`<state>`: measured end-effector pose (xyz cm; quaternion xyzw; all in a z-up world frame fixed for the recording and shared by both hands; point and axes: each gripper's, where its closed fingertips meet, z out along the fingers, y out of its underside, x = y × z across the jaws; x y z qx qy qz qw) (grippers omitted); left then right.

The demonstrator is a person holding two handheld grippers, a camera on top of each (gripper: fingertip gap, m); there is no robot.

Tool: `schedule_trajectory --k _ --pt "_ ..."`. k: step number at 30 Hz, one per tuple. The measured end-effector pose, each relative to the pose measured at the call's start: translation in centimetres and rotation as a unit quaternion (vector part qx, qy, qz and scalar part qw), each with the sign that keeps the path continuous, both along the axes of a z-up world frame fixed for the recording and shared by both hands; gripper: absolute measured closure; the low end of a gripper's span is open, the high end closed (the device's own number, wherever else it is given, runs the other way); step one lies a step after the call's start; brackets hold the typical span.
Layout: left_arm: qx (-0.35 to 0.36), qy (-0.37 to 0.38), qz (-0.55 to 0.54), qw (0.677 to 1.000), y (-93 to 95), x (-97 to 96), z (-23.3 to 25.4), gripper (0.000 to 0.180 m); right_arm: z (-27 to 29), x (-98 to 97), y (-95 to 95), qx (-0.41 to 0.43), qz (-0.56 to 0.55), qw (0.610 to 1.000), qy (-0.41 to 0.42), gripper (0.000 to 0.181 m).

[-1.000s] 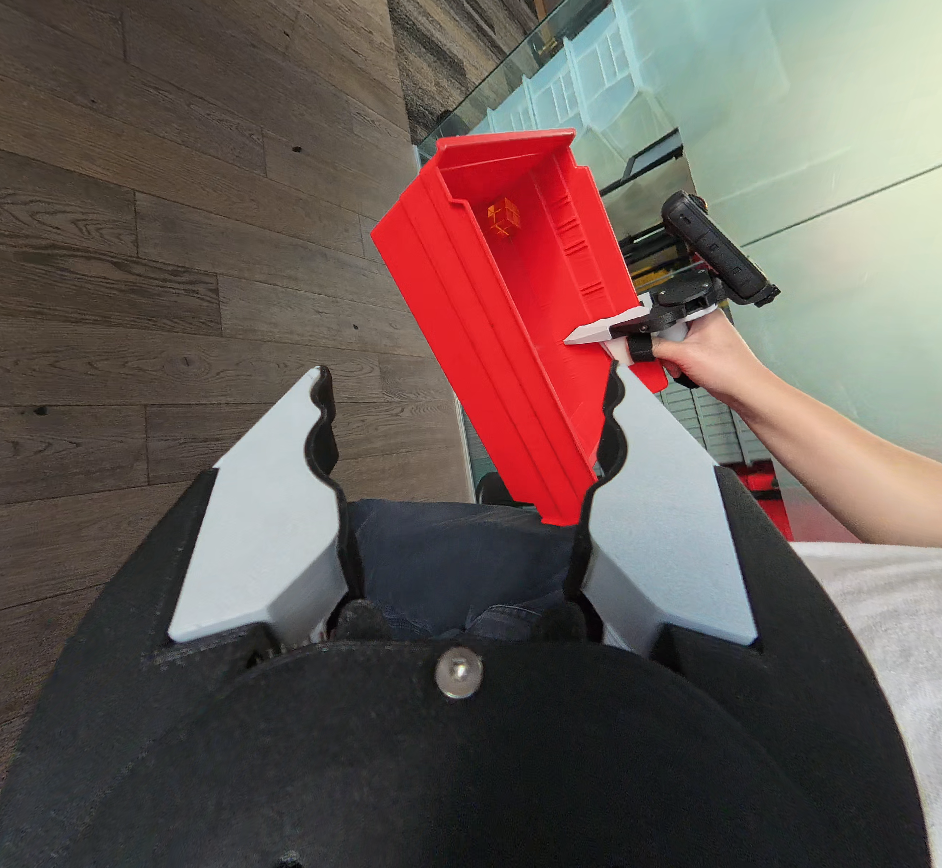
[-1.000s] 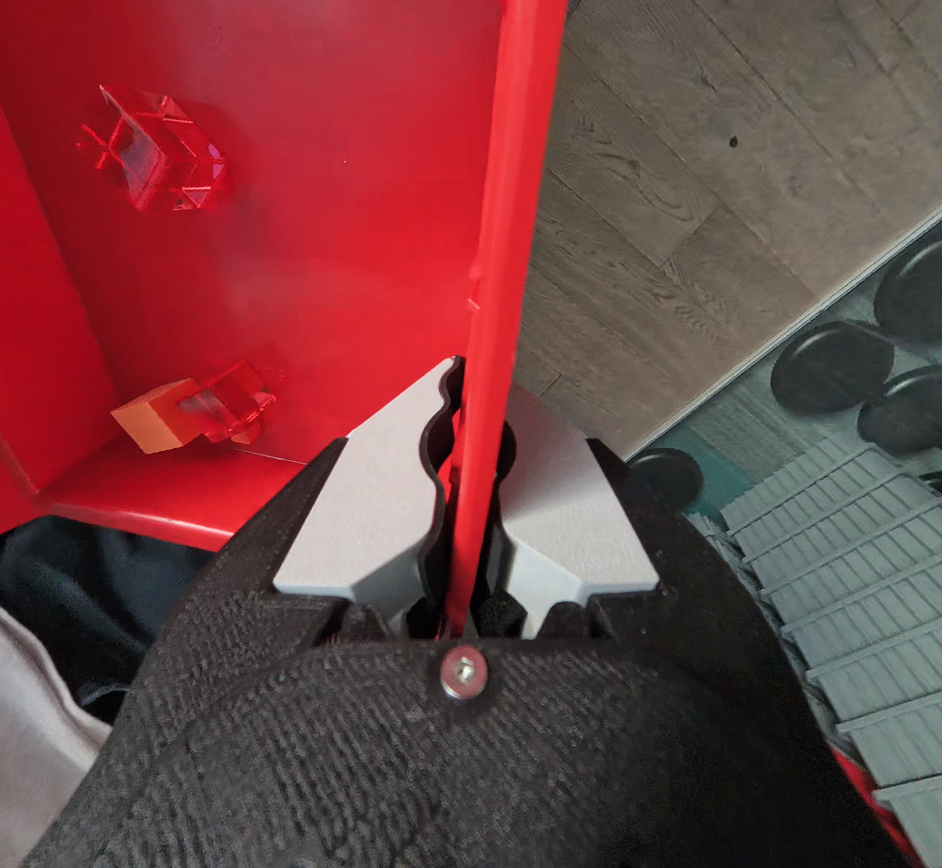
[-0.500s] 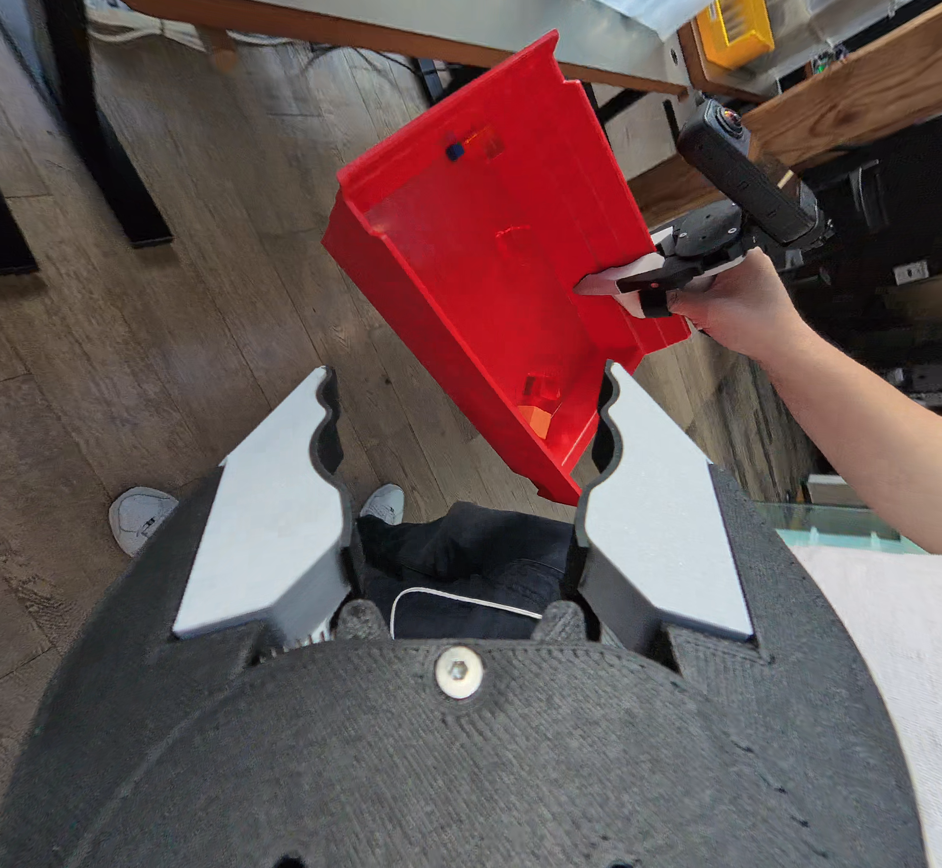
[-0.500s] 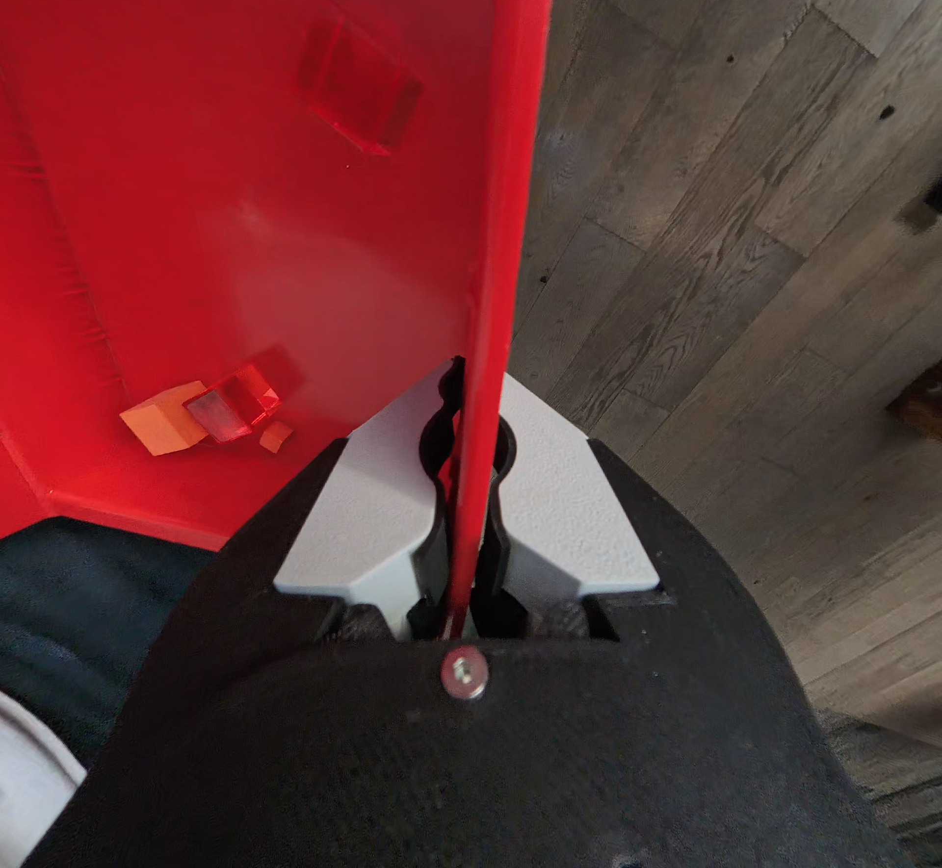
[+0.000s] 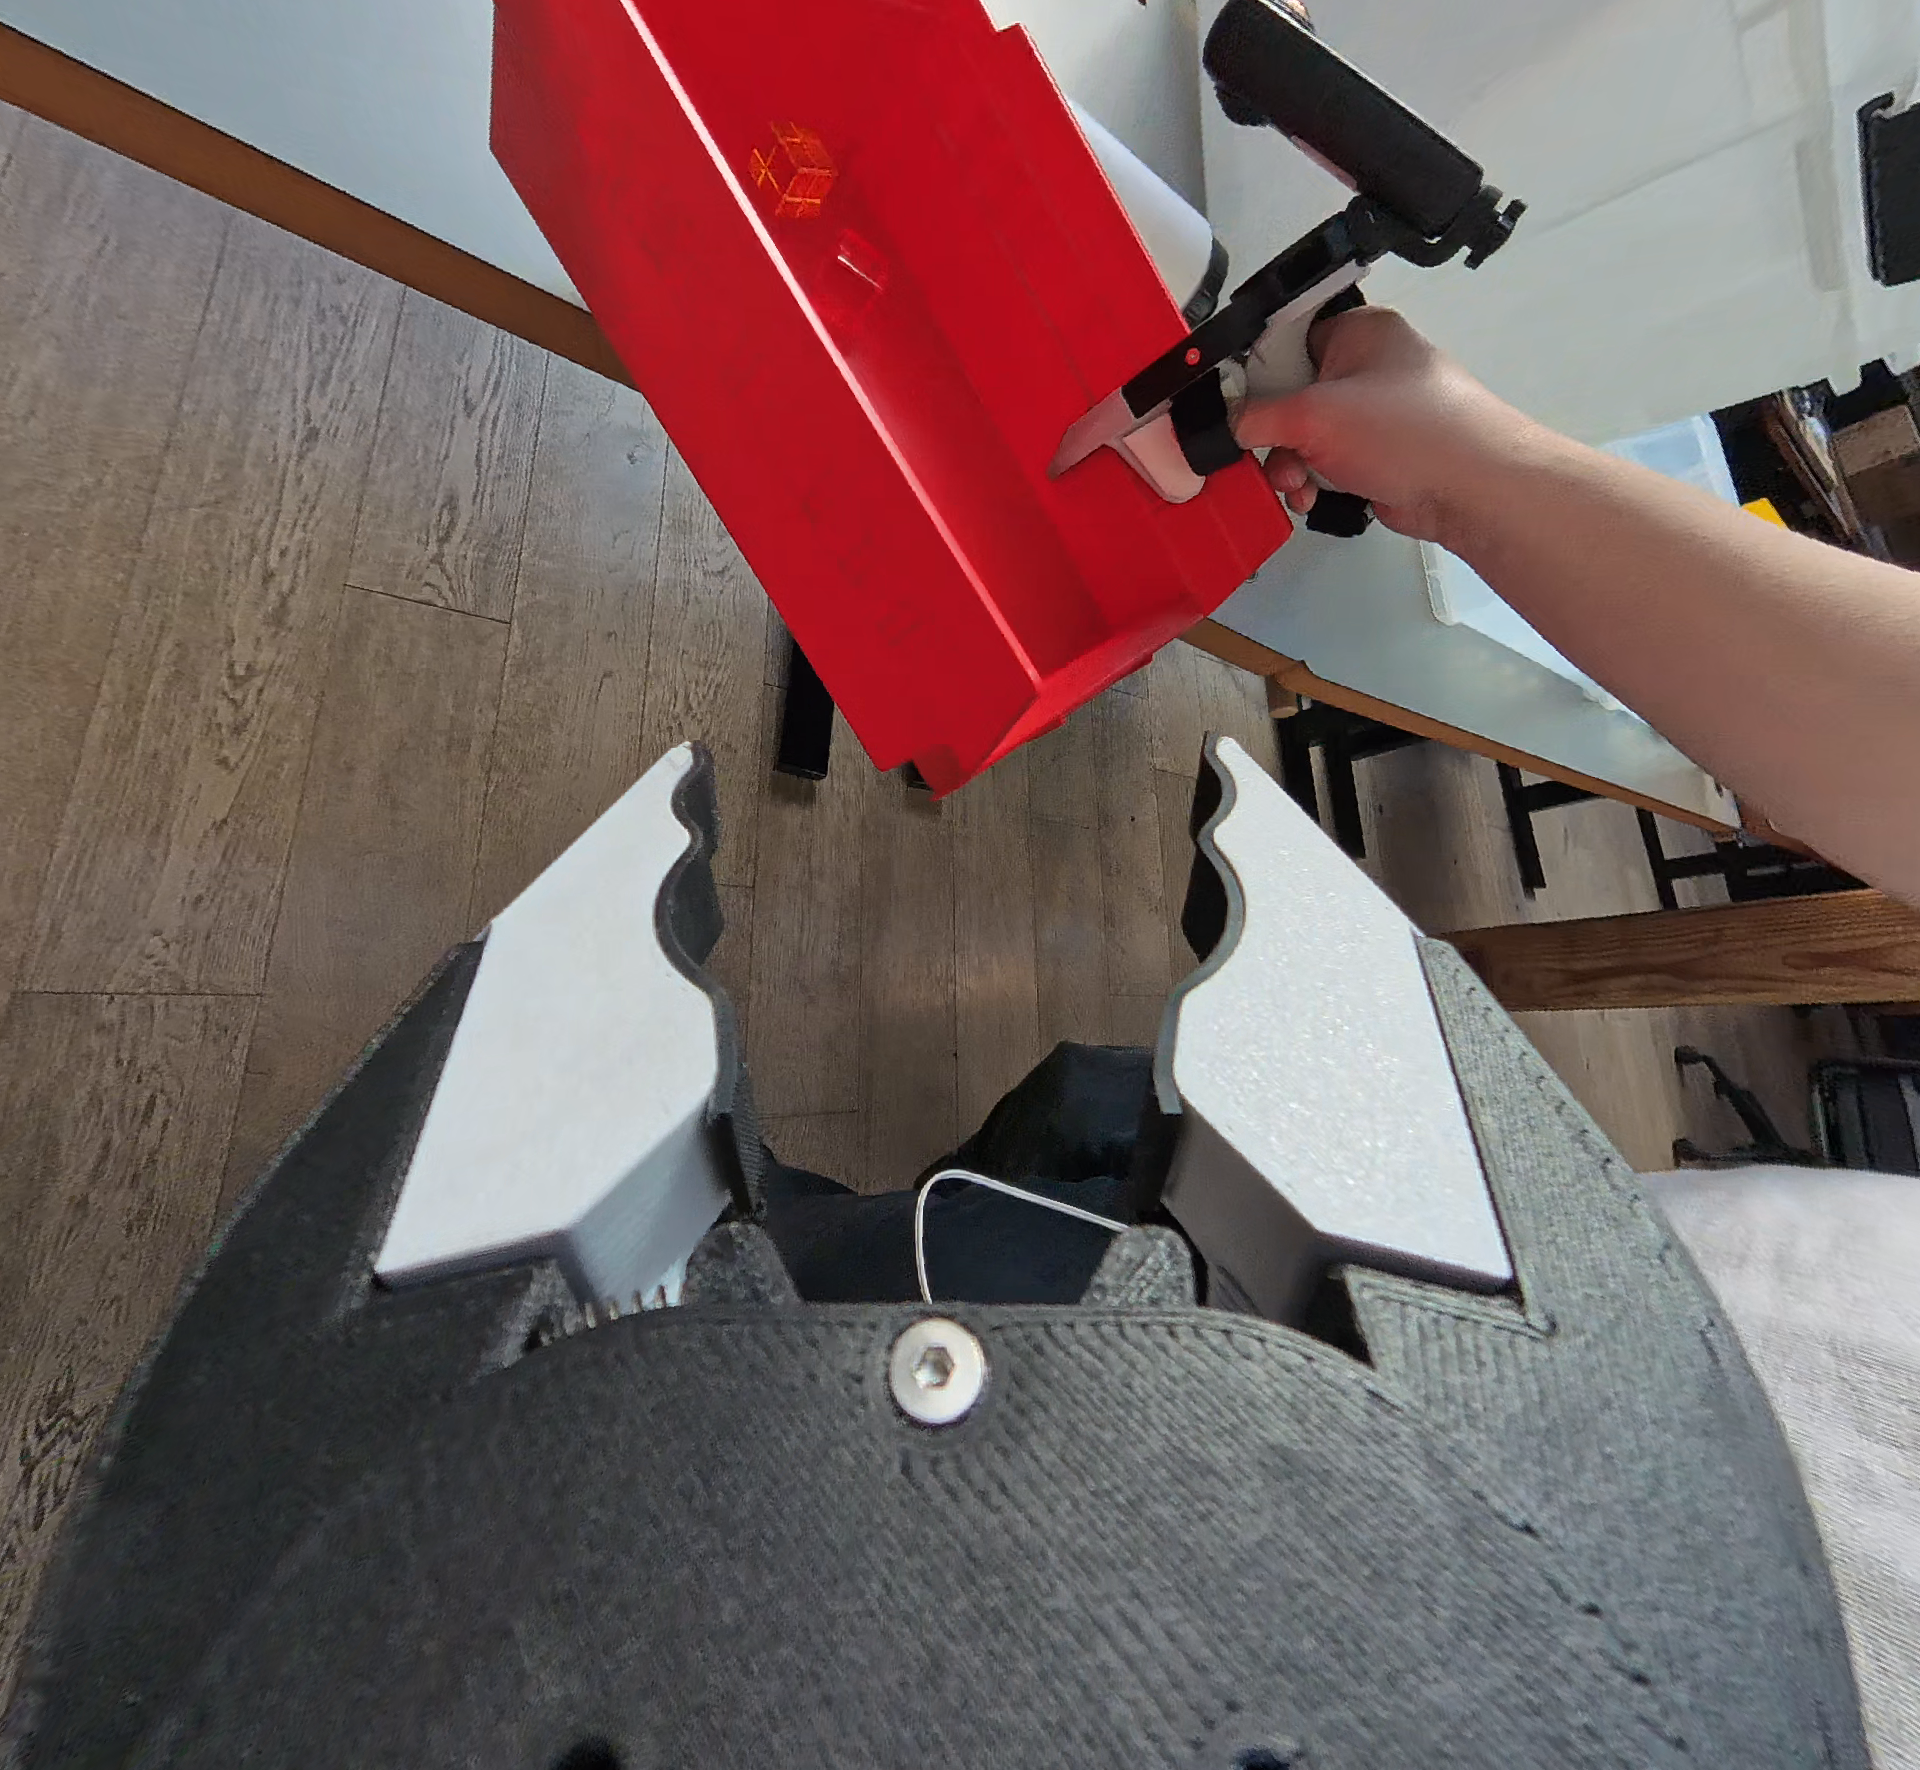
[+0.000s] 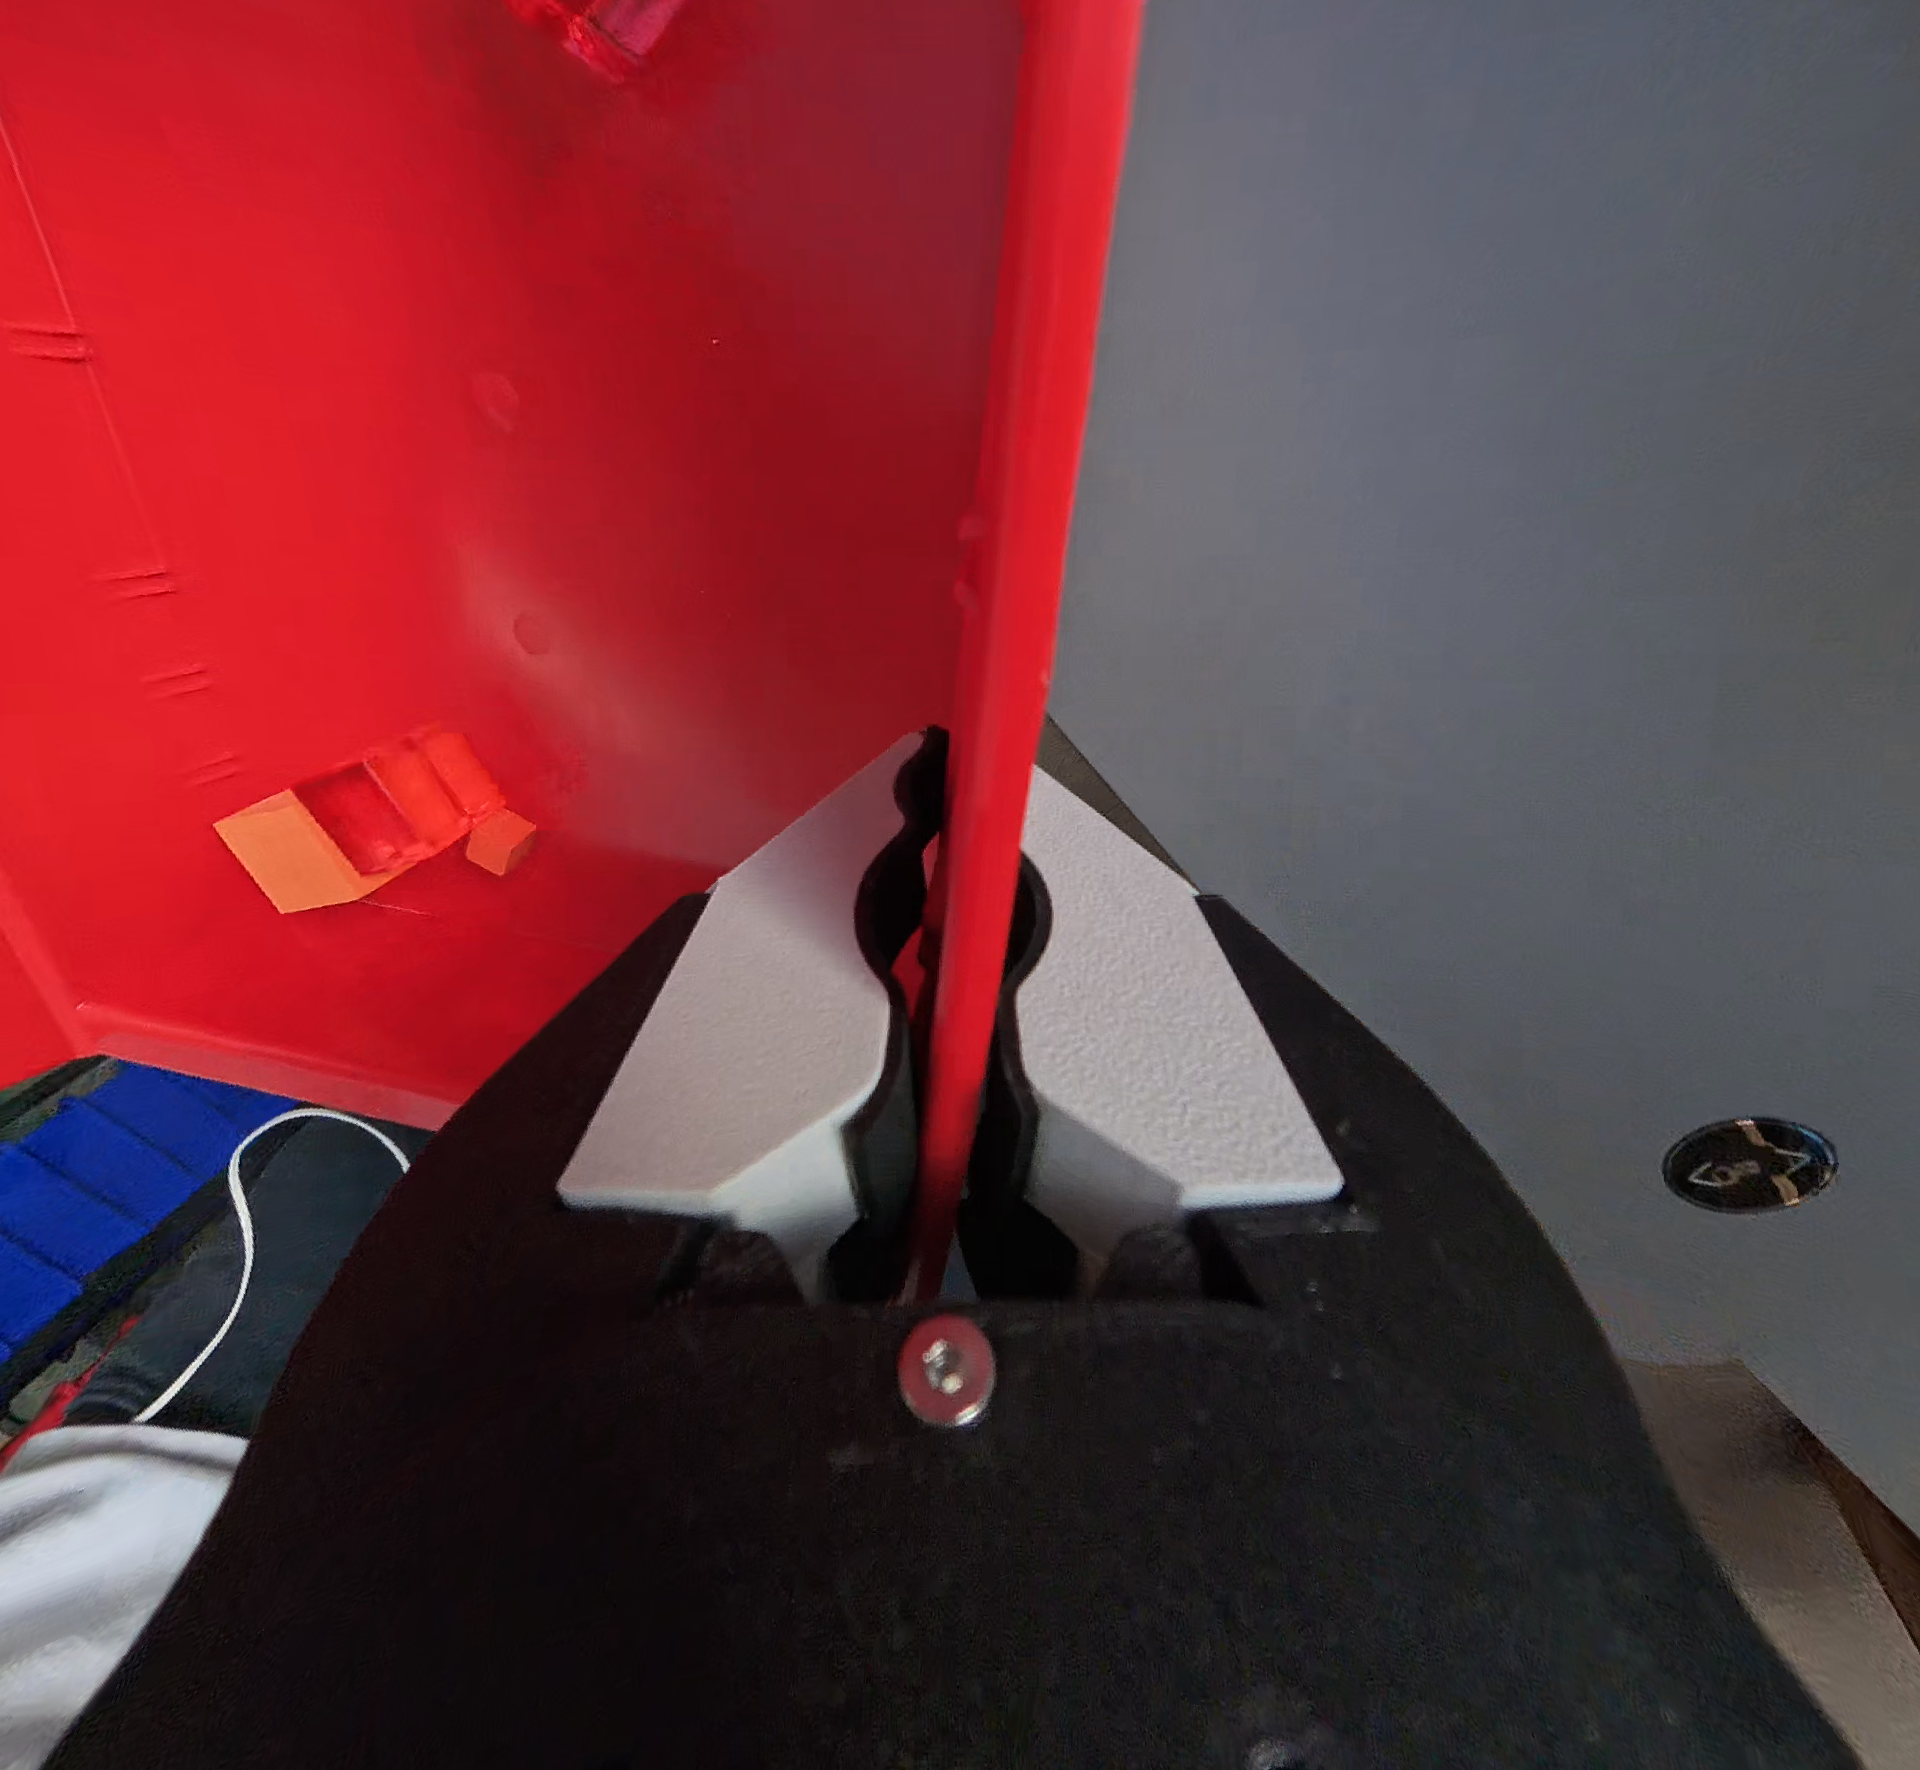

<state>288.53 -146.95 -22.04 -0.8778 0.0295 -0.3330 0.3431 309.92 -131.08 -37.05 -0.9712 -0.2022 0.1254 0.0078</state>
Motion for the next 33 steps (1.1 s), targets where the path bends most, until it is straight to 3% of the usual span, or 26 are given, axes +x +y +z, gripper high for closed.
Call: schedule_trajectory --k 4,10,13,14,16,17,19,21,22,24,25,26,27,28,30,33 --pt "0.005 0.012 0.0 1.0 3.3 -4.7 -0.6 0.089 -1.5 -3.8 7.3 0.026 0.005 0.998 -0.061 0.179" --pt "0.0 -0.043 0.048 0.998 5.2 -7.2 -1.4 0.092 -1.7 -7.2 15.2 0.048 -0.063 0.996 -0.044 0.178" --pt "-0.028 -0.065 0.061 0.996 4.3 -7.8 -3.1 0.091 1.5 -7.6 19.8 0.139 -0.111 0.984 -0.014 0.146" --pt "-0.036 -0.066 0.064 0.995 4.0 -8.2 -3.6 0.09 3.4 -8.4 21.0 0.188 -0.099 0.977 0.001 0.145" --pt "-0.045 -0.059 0.076 0.994 3.4 -9.3 -4.3 0.091 6.3 -11.8 22.2 0.283 -0.04 0.958 0.035 0.103" --pt "-0.05 -0.058 0.084 0.994 3.1 -9.9 -4.6 0.091 5.9 -13.4 21.9 0.291 0.007 0.956 0.029 0.081" --pt "-0.065 -0.067 0.104 0.99 2.6 -11.0 -4.9 0.091 5.1 -14.1 22.5 0.331 0.094 0.937 -0.053 0.098" --pt "-0.074 -0.078 0.125 0.986 2.4 -11.9 -4.7 0.091 7.6 -14.0 24.8 0.434 0.104 0.886 -0.127 0.121" --pt "-0.074 -0.077 0.135 0.985 2.4 -12.4 -4.4 0.092 8.4 -14.2 25.4 0.461 0.092 0.872 -0.138 0.119" --pt "-0.072 -0.064 0.15 0.984 2.2 -13.1 -3.9 0.092 9.0 -16.5 25.0 0.456 0.093 0.881 -0.083 0.116" --pt "-0.071 -0.058 0.156 0.984 2.2 -13.5 -3.7 0.093 9.7 -19.7 24.0 0.457 0.116 0.882 0.001 0.118" --pt "-0.071 -0.054 0.159 0.983 2.2 -13.7 -3.6 0.093 10.3 -23.6 22.3 0.45 0.165 0.873 0.095 0.132" --pt "-0.071 -0.051 0.159 0.983 2.3 -13.8 -3.5 0.093 10.2 -26.9 20.4 0.428 0.226 0.859 0.163 0.142" --pt "-0.073 -0.047 0.157 0.984 2.4 -13.8 -3.5 0.093 8.9 -29.2 19.2 0.392 0.281 0.855 0.19 0.14" --pt "-0.08 -0.04 0.151 0.984 2.6 -13.8 -3.6 0.091 4.5 -31.1 18.8 0.316 0.362 0.861 0.165 0.127" --pt "-0.072 -0.046 0.149 0.985 3.1 -13.4 -2.5 0.093 -0.1 -31.2 19.5 0.252 0.469 0.839 0.114 0.13"
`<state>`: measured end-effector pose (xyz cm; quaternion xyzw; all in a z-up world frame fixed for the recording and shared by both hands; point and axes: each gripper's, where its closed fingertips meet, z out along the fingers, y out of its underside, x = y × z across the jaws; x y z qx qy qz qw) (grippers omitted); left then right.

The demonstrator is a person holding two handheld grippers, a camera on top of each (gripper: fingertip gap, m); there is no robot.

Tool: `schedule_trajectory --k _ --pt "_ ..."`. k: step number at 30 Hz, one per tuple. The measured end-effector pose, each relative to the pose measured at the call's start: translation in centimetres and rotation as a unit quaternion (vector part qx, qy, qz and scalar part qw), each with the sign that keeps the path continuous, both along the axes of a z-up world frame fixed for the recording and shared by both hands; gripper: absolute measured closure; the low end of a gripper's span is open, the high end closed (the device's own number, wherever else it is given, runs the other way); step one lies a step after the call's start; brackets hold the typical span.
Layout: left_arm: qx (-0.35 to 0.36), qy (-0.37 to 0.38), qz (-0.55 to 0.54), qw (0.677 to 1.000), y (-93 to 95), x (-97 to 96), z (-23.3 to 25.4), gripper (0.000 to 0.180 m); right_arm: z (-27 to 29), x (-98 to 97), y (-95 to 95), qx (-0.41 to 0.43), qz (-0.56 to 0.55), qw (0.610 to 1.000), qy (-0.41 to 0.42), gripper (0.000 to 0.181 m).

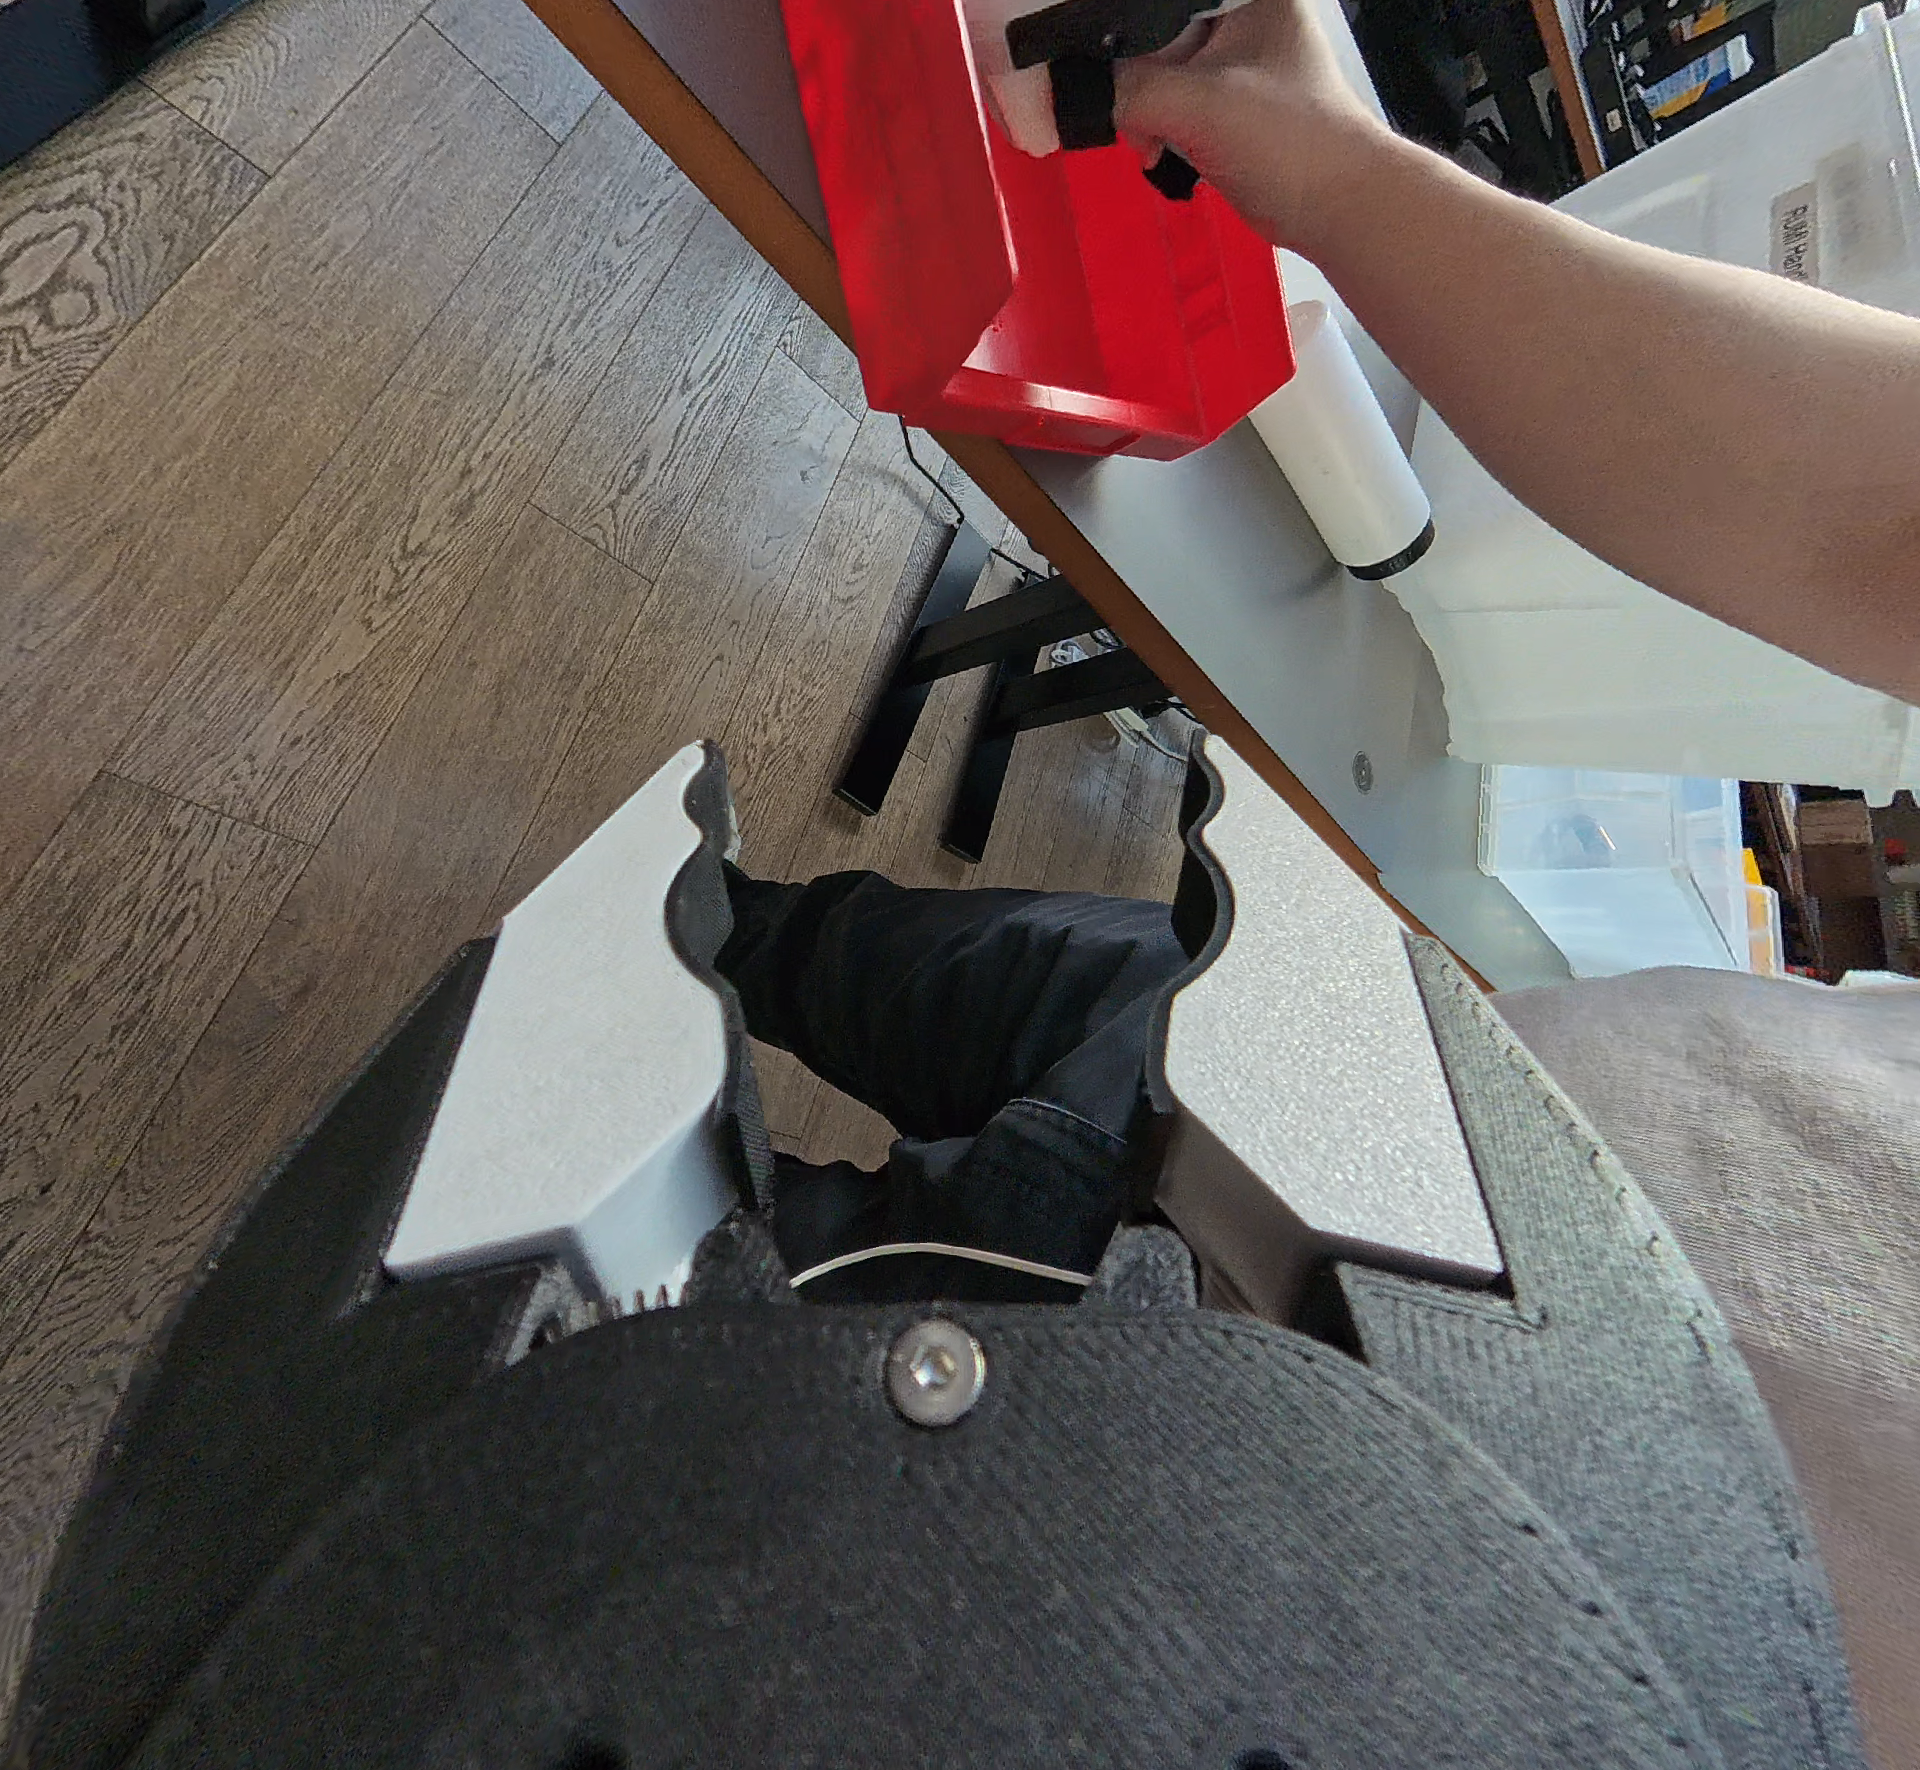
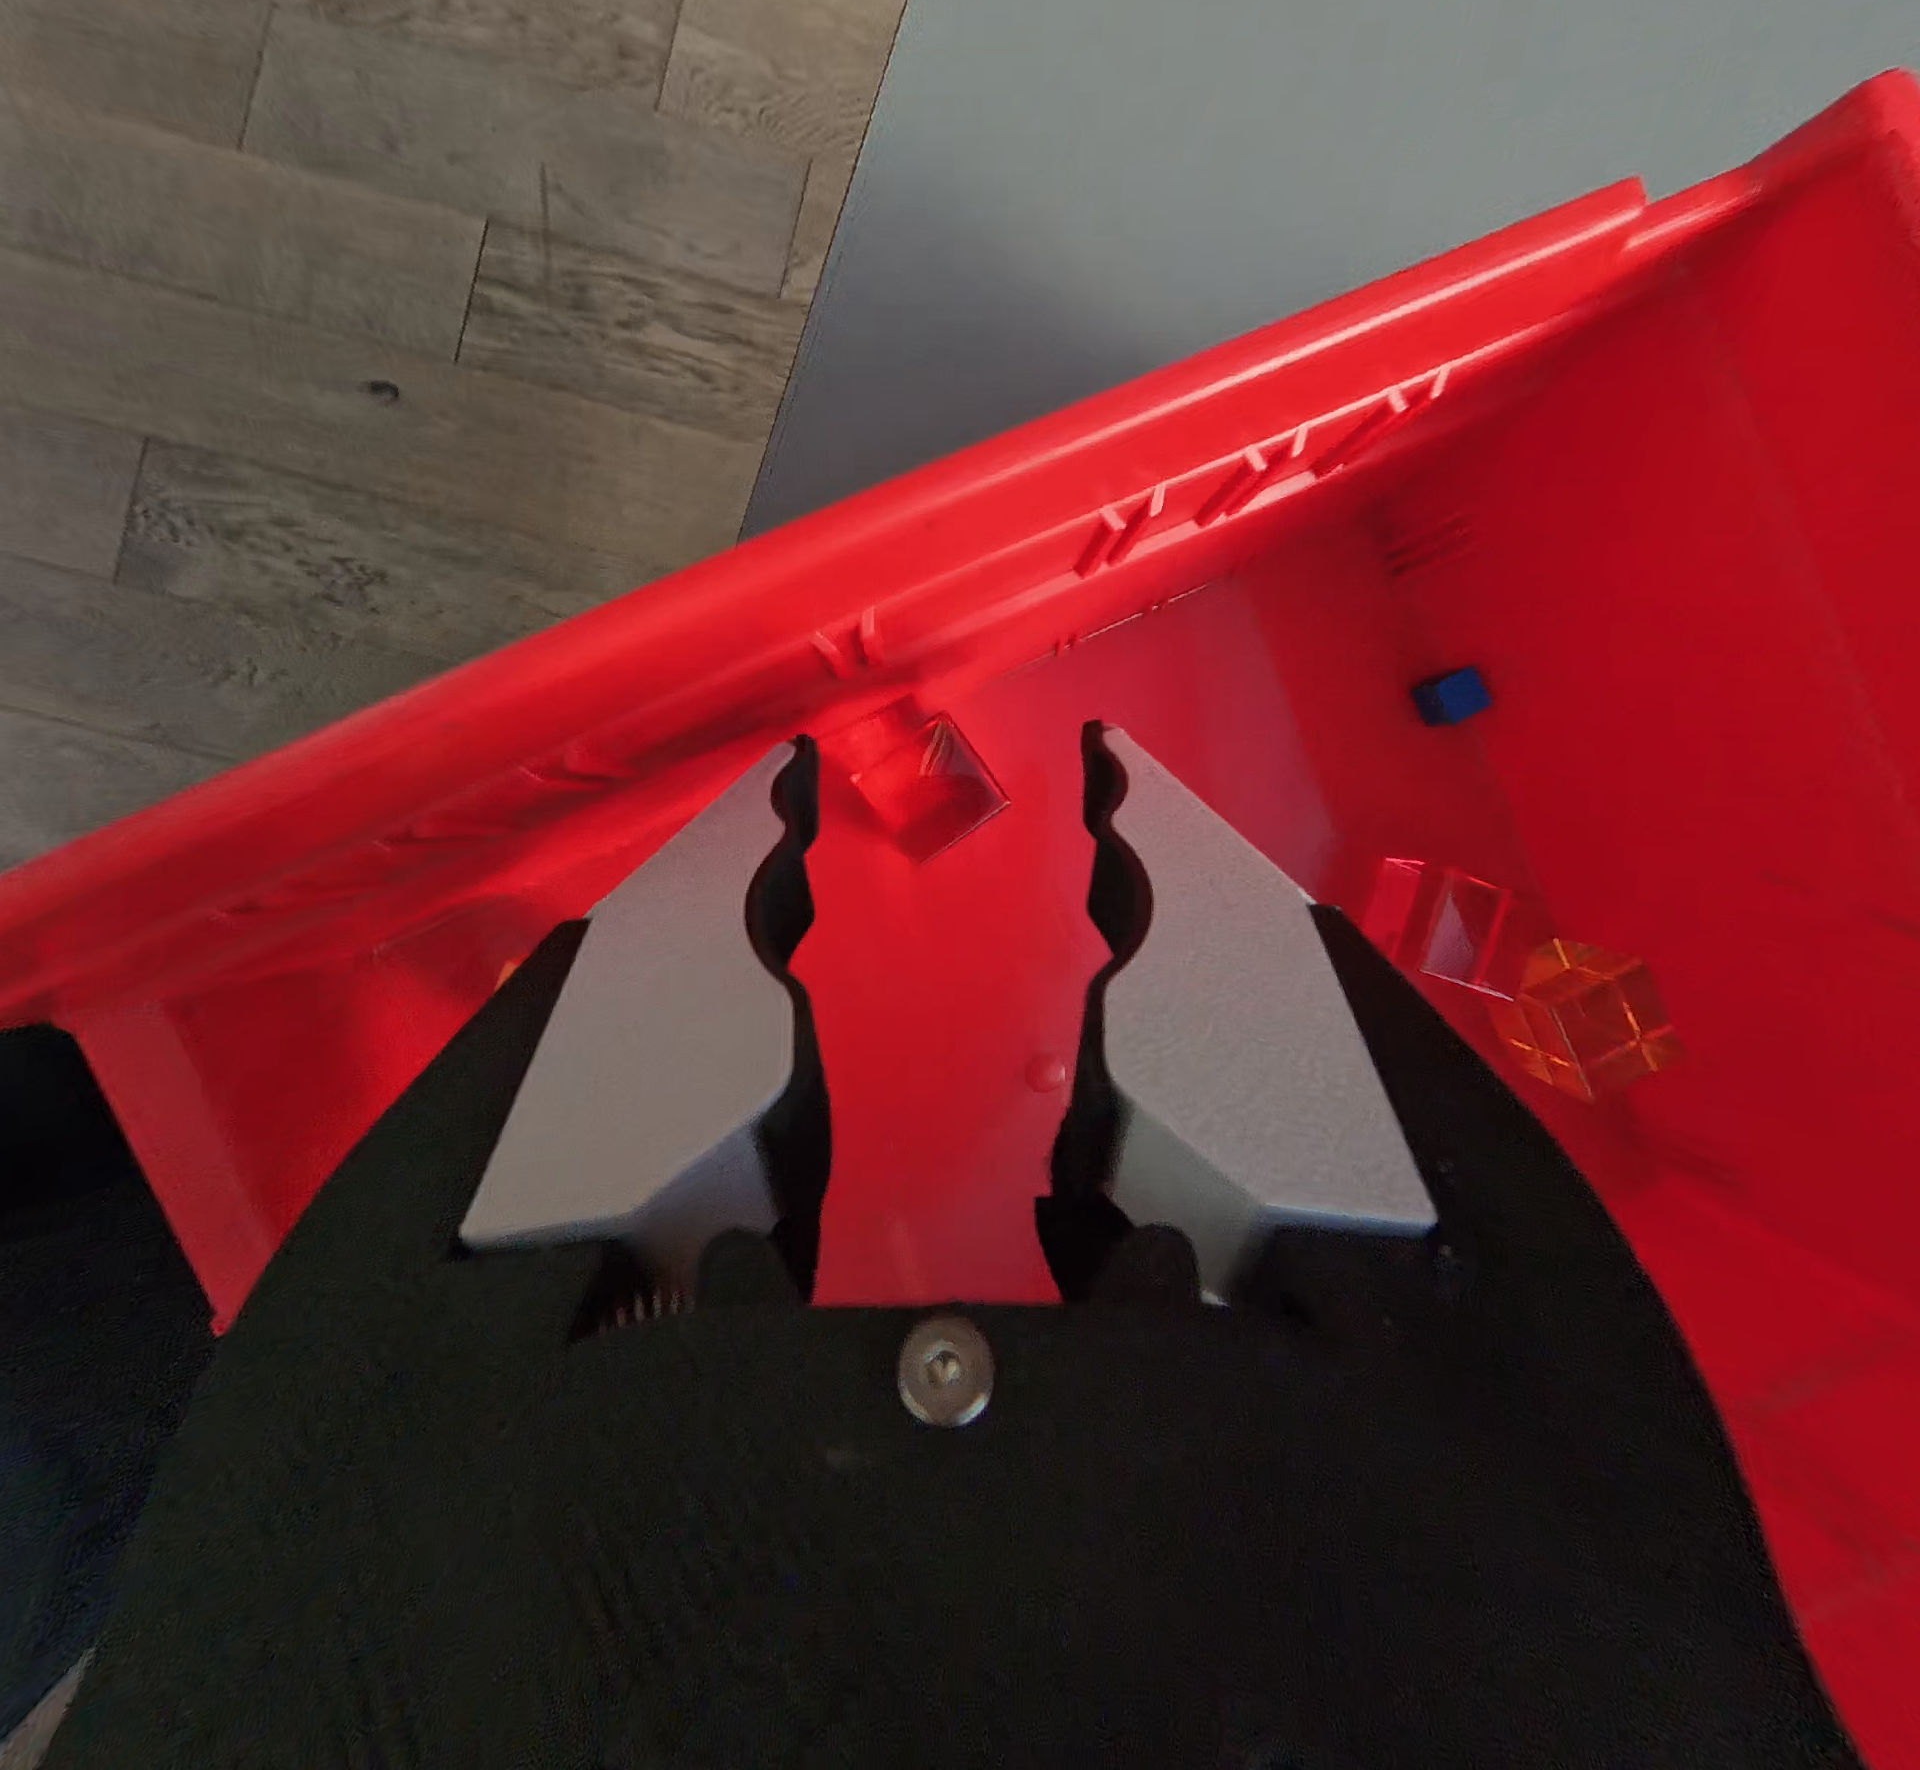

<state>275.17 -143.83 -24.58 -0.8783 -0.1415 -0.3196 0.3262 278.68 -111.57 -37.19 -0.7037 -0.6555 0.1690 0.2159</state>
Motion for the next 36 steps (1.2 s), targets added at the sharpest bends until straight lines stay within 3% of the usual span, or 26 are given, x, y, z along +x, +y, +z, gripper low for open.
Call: schedule_trajectory --k 5,7,12,14,18,21,27,29,31,36 --pt "-0.001 -0.022 -0.019 1.0 -0.2 2.2 0.6 0.097 -2.6 1.3 -0.5 -0.039 0.087 0.993 -0.068 0.131" --pt "-0.006 -0.018 -0.037 0.999 -0.1 3.1 0.3 0.098 -2.7 1.1 -0.6 -0.03 0.099 0.993 -0.062 0.154" --pt "0.009 -0.032 -0.139 0.99 2.4 6.5 0.3 0.104 -2.3 2.7 -0.1 -0.027 0.037 0.997 -0.057 0.155" --pt "0.014 -0.003 -0.206 0.978 4.3 8.0 0.4 0.106 -0.3 4.5 -0.2 -0.029 -0.01 0.999 -0.031 0.155" --pt "-0.01 0.166 -0.326 0.931 10.6 8.8 -1.8 0.12 7.6 10.1 -1.3 0.022 -0.102 0.994 0.044 0.155" --pt "-0.068 0.245 -0.389 0.886 15.9 9.9 -4.3 0.136 13.8 15.7 -4.1 0.056 -0.148 0.984 0.082 0.155" --pt "-0.191 0.311 -0.467 0.805 21.1 11.6 -9.2 0.136 22.5 27.5 -12.1 0.112 -0.225 0.962 0.104 0.155" --pt "-0.224 0.339 -0.475 0.78 21.7 11.0 -10.3 0.135 23.7 30.6 -14.7 0.124 -0.256 0.953 0.101 0.155" --pt "-0.243 0.361 -0.484 0.759 22.1 10.7 -11.0 0.146 24.4 32.7 -17.0 0.127 -0.278 0.946 0.107 0.155" --pt "-0.279 0.391 -0.507 0.716 21.9 10.9 -12.1 0.14 25.3 36.2 -20.5 0.132 -0.33 0.929 0.107 0.155"
